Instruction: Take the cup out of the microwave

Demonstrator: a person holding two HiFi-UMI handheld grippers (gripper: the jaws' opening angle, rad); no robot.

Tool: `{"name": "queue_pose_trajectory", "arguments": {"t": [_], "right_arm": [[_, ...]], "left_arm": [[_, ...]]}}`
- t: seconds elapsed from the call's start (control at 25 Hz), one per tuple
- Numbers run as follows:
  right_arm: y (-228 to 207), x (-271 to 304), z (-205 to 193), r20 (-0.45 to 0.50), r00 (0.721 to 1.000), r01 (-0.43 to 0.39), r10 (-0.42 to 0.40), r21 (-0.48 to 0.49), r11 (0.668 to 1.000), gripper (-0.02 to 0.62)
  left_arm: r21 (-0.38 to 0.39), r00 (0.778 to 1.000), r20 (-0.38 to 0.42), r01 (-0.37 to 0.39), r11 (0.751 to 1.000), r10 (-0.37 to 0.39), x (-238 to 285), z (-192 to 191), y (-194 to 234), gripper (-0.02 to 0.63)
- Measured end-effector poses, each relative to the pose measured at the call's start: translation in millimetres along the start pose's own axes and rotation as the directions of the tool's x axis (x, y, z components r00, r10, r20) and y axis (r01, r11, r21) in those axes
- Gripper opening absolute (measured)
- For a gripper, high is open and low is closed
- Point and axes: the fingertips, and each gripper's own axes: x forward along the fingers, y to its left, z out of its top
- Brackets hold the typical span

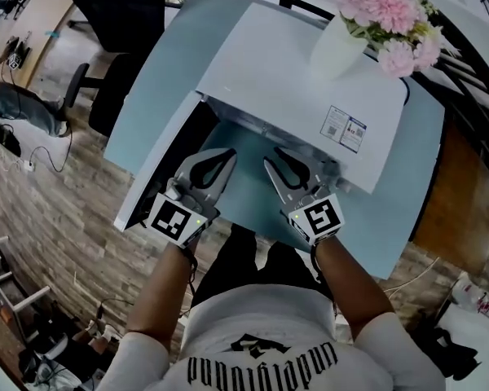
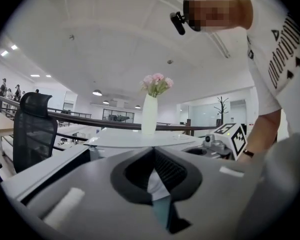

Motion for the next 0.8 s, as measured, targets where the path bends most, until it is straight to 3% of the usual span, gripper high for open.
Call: {"name": "queue_pose_trajectory", "arguments": {"t": [0.24, 0.8], "right_arm": [[-12.8, 21.6, -39.2, -0.043, 0.999, 0.026, -0.024, 0.044, 0.999, 0.103], [-39.4, 61.9, -98.4, -0.104, 0.994, 0.041, -0.032, 0.087, 0.995, 0.118]], "left_arm": [[-0.013, 1.0, -0.012, -0.025, 1.0, 0.024, 9.0, -31.5, 20.8, 0.051], [-0.038, 0.999, -0.043, 0.029, 0.999, -0.031, 31.8, -74.2, 39.7, 0.051]]}}
